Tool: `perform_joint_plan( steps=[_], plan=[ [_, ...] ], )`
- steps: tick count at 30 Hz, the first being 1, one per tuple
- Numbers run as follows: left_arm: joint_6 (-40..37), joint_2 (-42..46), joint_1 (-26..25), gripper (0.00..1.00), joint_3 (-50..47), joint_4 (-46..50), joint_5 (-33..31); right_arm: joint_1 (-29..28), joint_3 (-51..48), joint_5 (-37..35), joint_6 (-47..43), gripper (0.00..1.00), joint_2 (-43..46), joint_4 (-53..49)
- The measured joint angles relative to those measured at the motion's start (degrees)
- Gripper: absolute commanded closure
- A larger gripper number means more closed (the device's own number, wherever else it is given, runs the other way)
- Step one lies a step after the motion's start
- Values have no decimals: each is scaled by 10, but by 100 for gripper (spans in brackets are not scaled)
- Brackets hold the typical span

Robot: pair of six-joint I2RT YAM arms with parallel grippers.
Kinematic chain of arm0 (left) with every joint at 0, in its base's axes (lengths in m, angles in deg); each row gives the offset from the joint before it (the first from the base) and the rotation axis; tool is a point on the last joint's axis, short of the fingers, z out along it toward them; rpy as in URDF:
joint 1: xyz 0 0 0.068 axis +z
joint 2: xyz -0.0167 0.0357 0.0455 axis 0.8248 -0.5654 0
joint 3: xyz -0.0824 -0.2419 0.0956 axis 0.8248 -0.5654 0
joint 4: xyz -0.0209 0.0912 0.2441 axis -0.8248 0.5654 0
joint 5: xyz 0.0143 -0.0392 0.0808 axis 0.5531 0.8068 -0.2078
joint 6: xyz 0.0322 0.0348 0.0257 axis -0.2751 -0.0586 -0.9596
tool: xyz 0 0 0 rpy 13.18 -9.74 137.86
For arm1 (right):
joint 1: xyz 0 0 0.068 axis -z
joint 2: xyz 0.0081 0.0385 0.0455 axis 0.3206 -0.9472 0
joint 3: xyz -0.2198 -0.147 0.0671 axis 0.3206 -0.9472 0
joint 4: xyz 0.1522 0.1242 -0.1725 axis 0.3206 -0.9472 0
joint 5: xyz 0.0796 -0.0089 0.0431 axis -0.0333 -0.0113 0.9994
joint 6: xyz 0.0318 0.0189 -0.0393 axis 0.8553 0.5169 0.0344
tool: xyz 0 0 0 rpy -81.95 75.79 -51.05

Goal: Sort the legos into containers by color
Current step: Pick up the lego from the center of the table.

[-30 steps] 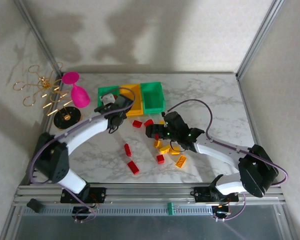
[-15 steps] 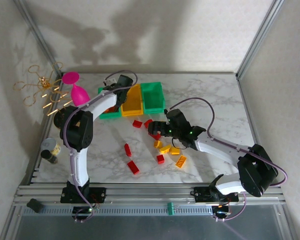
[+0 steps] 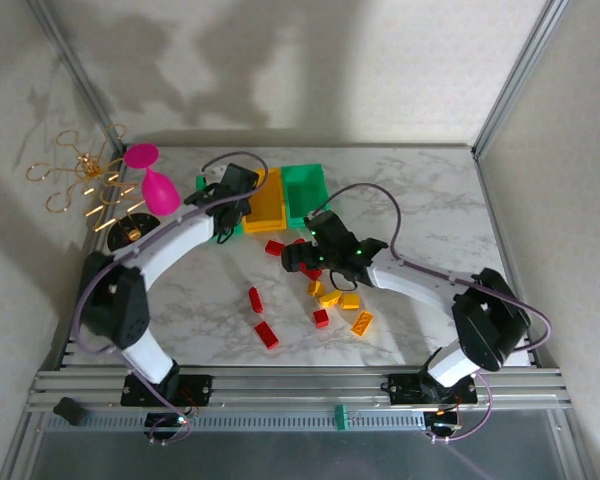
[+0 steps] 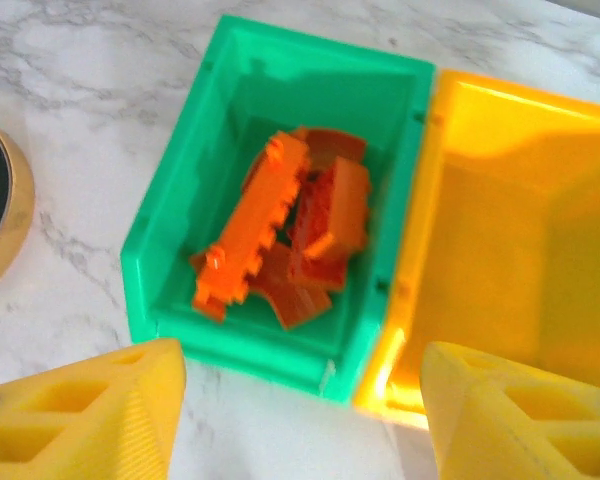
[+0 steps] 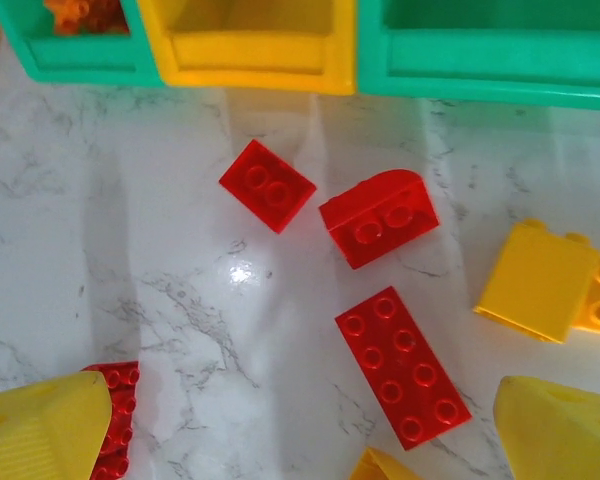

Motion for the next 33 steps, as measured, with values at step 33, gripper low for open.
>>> perform_joint_plan(
  steps=[33],
  plan=[
    [145, 417, -46, 0, -407, -17, 145, -18, 372, -68, -203, 34, -368, -128]
  ],
)
